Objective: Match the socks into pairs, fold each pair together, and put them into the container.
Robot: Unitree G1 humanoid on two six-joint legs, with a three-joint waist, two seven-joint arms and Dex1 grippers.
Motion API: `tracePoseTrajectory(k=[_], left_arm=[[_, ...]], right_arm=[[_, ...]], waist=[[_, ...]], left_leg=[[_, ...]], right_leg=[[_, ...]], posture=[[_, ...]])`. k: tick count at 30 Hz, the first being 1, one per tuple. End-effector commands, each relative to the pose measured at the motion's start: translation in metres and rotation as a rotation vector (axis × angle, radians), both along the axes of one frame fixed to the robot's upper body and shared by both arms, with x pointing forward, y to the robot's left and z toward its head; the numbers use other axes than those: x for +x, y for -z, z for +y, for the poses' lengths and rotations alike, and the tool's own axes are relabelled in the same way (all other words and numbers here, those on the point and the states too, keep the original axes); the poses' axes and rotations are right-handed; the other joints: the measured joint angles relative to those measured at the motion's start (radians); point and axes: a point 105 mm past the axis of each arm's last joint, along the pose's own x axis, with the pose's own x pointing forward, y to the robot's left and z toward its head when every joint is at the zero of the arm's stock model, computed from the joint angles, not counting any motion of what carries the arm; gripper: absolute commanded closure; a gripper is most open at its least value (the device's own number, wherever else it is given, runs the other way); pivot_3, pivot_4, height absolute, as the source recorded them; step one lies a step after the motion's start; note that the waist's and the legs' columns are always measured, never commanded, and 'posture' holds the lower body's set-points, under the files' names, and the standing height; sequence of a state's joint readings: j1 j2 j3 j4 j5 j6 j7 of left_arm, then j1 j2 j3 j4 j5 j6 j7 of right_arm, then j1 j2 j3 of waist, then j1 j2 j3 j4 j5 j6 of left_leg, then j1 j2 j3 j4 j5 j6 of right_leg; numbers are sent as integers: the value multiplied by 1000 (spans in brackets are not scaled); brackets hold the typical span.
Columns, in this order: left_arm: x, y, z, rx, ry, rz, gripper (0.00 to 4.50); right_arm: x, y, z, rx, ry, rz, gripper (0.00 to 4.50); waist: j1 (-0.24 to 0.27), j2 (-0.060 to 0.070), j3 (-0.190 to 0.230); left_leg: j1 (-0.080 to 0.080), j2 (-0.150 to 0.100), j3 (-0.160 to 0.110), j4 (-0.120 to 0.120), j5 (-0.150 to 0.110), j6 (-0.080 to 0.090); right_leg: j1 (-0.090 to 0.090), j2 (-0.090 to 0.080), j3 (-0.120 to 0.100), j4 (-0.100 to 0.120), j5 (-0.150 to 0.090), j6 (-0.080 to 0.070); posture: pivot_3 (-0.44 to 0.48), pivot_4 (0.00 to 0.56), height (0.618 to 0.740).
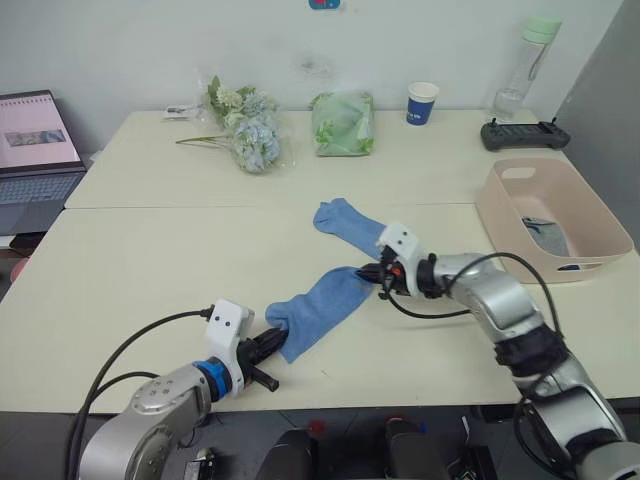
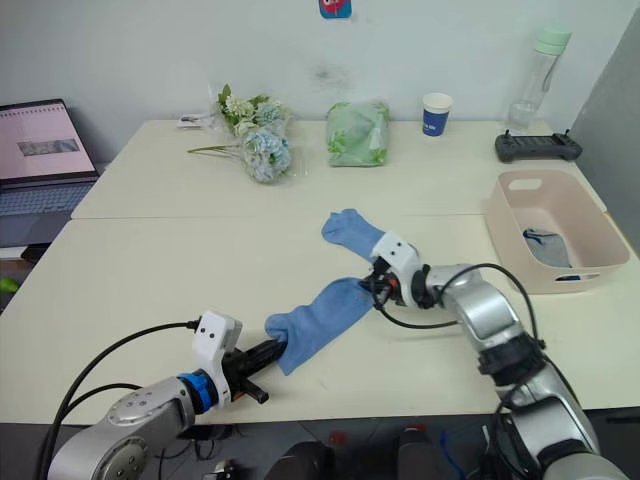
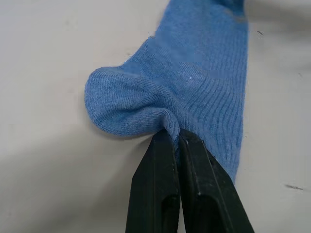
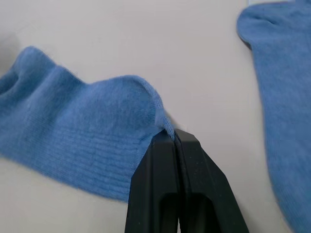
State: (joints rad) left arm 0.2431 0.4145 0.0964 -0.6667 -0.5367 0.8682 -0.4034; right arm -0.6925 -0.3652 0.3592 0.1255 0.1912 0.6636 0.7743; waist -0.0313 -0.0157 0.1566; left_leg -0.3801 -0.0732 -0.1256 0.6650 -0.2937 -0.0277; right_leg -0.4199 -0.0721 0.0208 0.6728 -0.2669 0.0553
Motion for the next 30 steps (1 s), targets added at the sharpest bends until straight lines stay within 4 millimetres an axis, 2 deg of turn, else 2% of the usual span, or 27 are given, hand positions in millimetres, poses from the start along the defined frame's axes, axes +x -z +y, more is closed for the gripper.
tracePoseTrajectory(k=[1,5,6,9,13,14,16,17,18,20,22,24,25,28,30], left_arm=[[-10,-9,-11,-25,-43,-21,4488],[-22,-3,-20,-44,-42,15,4488],[-22,-3,-19,-40,-51,5,4257],[-25,-5,-18,-47,-46,-3,3459],[-38,-13,-15,-55,13,0,2086],[-43,-16,-14,-48,55,5,1887],[-52,-24,-8,-38,140,10,1218],[-51,-31,-1,-39,176,6,975],[-48,-38,8,-29,203,-4,975],[-34,-47,24,17,222,-36,975],[-14,-53,37,88,229,-81,975],[34,-64,51,168,205,-180,975],[50,-68,53,190,202,-207,975],[93,-67,42,212,231,-261,975],[112,-59,33,224,269,-265,975]], right_arm=[[7,-12,34,9,-101,-87,4500],[7,-17,59,47,-166,-99,4500],[6,-17,60,46,-178,-108,4500],[7,-20,57,67,-190,-137,3807],[12,-33,39,90,-163,-197,2317],[11,-37,34,94,-168,-207,2090],[2,-44,27,107,-216,-229,2048],[-8,-48,25,117,-277,-239,2048],[-19,-49,23,121,-338,-232,2048],[-39,-49,20,120,-445,-225,2048],[-55,-40,16,67,-538,-202,2048],[-79,-28,14,47,-651,-159,2048],[-87,-25,15,54,-683,-150,2048],[-106,-10,21,21,-804,-143,2048],[-112,-2,26,7,-858,-124,2048]], waist=[[-2,0,0],[2,0,0],[4,0,0],[8,0,0],[3,0,0],[3,0,0],[2,0,0],[3,1,0],[6,1,1],[5,1,1],[3,1,1],[12,2,1],[15,1,1],[10,0,1],[3,0,1]], left_leg=[[0,0,0,0,0,0],[0,1,0,-1,0,0],[0,0,0,-1,0,0],[0,-1,-1,0,0,0],[0,0,0,0,0,0],[0,0,0,-1,0,0],[-1,1,-1,-1,0,0],[-1,1,0,-1,0,0],[0,0,0,-1,0,0],[-1,2,-1,-1,0,0],[0,2,-1,-1,0,0],[2,2,-1,-2,0,0],[3,1,-4,-1,0,0],[5,1,-6,-1,0,0],[5,-2,-5,-2,0,0]], right_leg=[[0,0,0,0,0,0],[0,0,-1,0,0,0],[0,0,-1,0,0,0],[0,0,-1,-1,0,0],[0,0,-1,0,0,0],[0,0,-1,0,-1,-1],[0,0,-1,0,-1,-2],[0,0,-1,-1,-2,-3],[0,0,-1,-1,-2,-3],[0,0,-3,-1,-2,-3],[2,1,-4,0,-2,-4],[3,1,-4,-1,-2,-4],[6,2,-7,-2,-2,-4],[10,4,-8,-7,-2,-4],[11,2,-7,-9,-1,-3]], posture=[[0,150,740],[0,150,740],[0,150,740],[0,150,740],[0,150,740],[0,150,740],[0,150,740],[0,150,740],[0,150,740],[0,150,740],[0,150,740],[0,150,740],[0,150,740],[0,150,740],[0,150,740]])
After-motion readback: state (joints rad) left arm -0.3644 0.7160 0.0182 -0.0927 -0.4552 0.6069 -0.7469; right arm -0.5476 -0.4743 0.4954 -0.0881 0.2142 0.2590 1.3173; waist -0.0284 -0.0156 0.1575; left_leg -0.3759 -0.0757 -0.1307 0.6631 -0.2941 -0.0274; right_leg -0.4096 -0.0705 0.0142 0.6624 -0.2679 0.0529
